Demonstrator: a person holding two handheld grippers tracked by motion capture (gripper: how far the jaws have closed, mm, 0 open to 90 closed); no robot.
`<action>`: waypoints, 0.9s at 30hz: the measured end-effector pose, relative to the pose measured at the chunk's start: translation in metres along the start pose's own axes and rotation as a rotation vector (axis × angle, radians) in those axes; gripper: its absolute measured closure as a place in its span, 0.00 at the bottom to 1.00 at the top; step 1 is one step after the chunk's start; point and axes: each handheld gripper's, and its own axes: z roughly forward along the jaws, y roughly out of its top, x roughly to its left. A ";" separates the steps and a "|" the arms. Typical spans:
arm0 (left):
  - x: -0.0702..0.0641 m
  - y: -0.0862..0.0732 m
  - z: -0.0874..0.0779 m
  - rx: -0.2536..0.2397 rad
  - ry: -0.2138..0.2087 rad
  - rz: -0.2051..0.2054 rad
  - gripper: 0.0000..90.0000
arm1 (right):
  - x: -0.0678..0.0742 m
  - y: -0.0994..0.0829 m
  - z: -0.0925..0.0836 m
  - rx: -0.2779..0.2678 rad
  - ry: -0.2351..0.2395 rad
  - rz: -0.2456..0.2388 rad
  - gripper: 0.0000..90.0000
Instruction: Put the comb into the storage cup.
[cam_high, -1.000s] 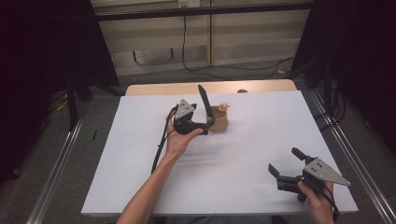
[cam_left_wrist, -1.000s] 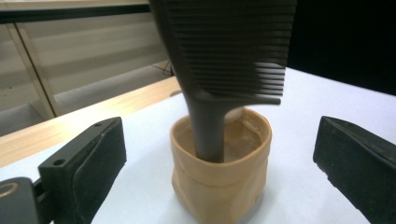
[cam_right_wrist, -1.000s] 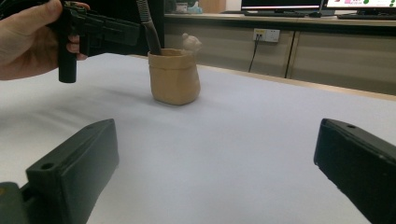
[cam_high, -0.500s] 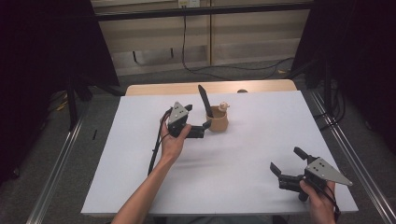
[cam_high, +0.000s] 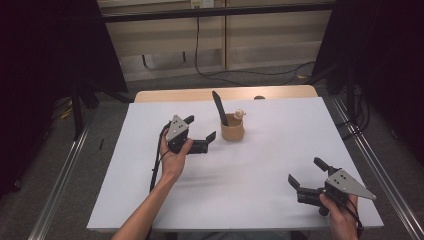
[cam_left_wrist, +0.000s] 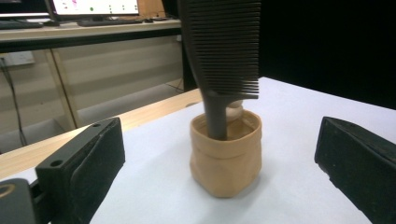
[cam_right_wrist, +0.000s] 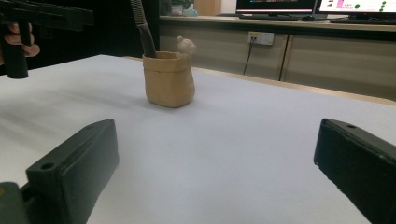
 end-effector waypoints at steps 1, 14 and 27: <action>0.001 0.000 -0.002 -0.003 0.007 -0.003 0.02 | 0.000 0.000 0.000 0.001 0.000 -0.001 0.00; 0.004 -0.009 -0.037 -0.004 0.051 -0.016 0.02 | 0.002 0.002 -0.002 -0.005 -0.009 -0.012 0.00; 0.008 -0.017 -0.069 -0.051 0.144 -0.011 0.02 | 0.003 0.002 -0.002 -0.004 -0.021 -0.013 0.00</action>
